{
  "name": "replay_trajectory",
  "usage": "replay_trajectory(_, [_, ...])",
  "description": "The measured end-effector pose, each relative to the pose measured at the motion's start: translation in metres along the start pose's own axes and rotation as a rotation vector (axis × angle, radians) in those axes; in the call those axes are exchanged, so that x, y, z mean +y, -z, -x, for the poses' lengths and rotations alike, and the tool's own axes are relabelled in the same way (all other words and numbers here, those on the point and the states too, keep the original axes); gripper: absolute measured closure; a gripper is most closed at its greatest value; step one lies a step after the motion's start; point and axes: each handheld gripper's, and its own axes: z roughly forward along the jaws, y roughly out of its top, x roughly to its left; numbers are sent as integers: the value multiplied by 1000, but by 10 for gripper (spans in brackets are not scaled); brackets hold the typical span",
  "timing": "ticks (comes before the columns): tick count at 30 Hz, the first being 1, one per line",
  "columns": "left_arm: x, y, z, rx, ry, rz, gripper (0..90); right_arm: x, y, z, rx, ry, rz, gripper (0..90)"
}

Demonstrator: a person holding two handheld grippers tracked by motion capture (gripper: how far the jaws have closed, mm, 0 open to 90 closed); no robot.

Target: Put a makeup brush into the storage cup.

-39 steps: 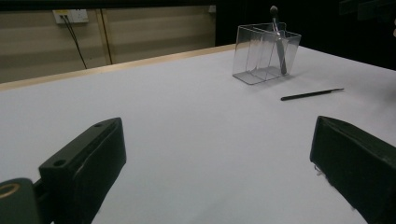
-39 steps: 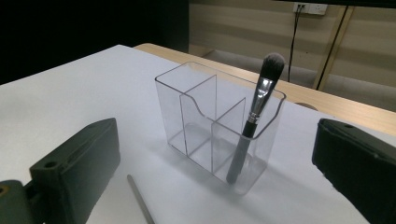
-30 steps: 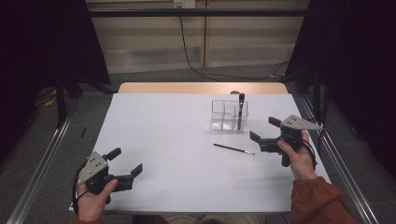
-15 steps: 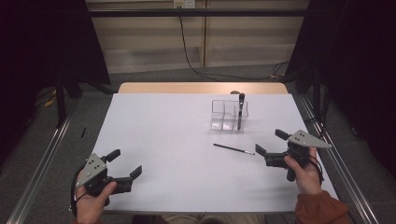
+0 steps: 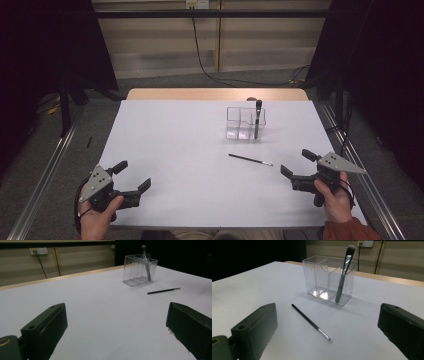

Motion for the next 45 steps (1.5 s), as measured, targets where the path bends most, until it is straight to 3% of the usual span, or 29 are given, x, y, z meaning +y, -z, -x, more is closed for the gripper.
replay_trajectory(10, [-2, 2, 1, 5, -2, -6, 34, 2, -5, 2, 17, 3, 8, 5])
replay_trajectory(28, [-1, -2, 0, 4, 4, -8, 34, 22, -32, 8, 60, 21, 4, 5])
replay_trajectory(36, [-1, -2, 0, 1, -4, -13, 34, 32, -39, 4, 88, 46, 35, 7])
replay_trajectory(41, [-1, -3, -1, 3, -6, -16, 34, 39, -48, 2, 112, 83, 18, 8])
replay_trajectory(45, [-1, -3, -2, 6, -2, -15, 34, 46, -57, 3, 118, 74, 4, 8])
